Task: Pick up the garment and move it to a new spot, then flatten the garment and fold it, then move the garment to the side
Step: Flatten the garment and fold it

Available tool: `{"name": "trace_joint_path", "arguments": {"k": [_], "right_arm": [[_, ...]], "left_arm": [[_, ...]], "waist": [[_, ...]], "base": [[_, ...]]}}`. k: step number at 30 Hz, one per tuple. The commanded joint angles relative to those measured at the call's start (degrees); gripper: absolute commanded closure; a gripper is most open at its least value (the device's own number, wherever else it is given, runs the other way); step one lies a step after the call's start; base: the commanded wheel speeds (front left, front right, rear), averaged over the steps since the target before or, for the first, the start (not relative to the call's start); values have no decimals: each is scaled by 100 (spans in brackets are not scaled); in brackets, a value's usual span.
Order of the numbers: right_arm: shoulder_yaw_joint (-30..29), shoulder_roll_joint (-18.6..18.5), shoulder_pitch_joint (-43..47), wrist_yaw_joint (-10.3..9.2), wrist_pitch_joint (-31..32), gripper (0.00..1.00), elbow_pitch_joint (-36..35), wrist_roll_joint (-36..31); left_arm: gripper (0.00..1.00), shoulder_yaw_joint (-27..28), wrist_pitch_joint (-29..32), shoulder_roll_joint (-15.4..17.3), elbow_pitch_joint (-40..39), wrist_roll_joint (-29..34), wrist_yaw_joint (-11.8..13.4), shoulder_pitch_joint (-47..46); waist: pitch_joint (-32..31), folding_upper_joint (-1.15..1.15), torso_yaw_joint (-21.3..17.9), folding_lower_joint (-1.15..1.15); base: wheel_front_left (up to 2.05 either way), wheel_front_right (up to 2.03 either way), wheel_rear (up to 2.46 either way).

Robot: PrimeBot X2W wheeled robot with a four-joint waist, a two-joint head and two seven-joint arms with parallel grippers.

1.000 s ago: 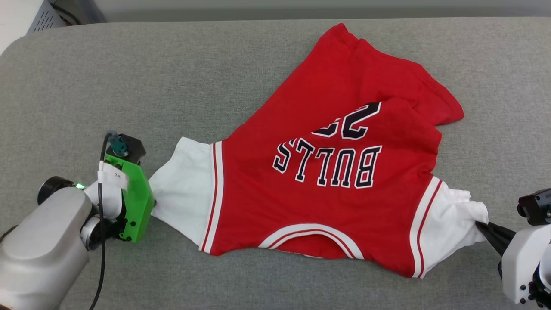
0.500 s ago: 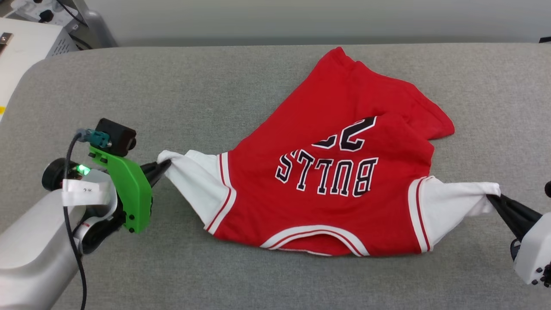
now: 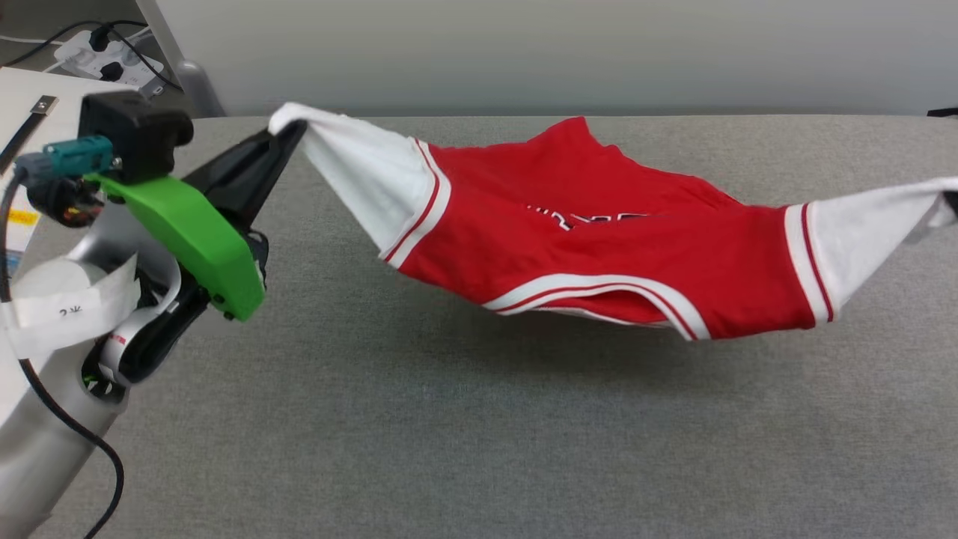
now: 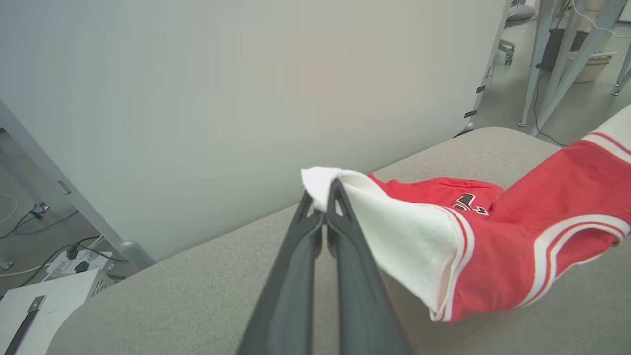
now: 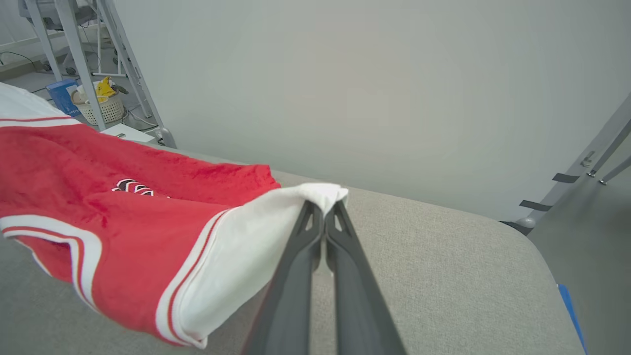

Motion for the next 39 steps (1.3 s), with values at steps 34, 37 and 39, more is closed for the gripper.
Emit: {"name": "trace_joint_path", "arguments": {"k": [34, 37, 39], "right_arm": [[1769, 480, -8209, -6, -1011, 100, 4006, -1129], [1952, 563, -8738, -6, -1199, 100, 4432, -1206], [2081, 619, -9032, -6, -1312, 100, 4696, -1229]], "left_arm": [[100, 465, -594, -2124, 3151, 776, -413, -5819], [100, 524, -711, -2105, 3307, 833, -419, -6103], [100, 584, -773, -2069, 3400, 827, -434, -6252]], "waist": [[2456, 0, -213, 0], [2547, 0, -219, 0], [2603, 0, -217, 0]], "base": [[0, 0, 0], [0, 0, 0], [0, 0, 0]]}}
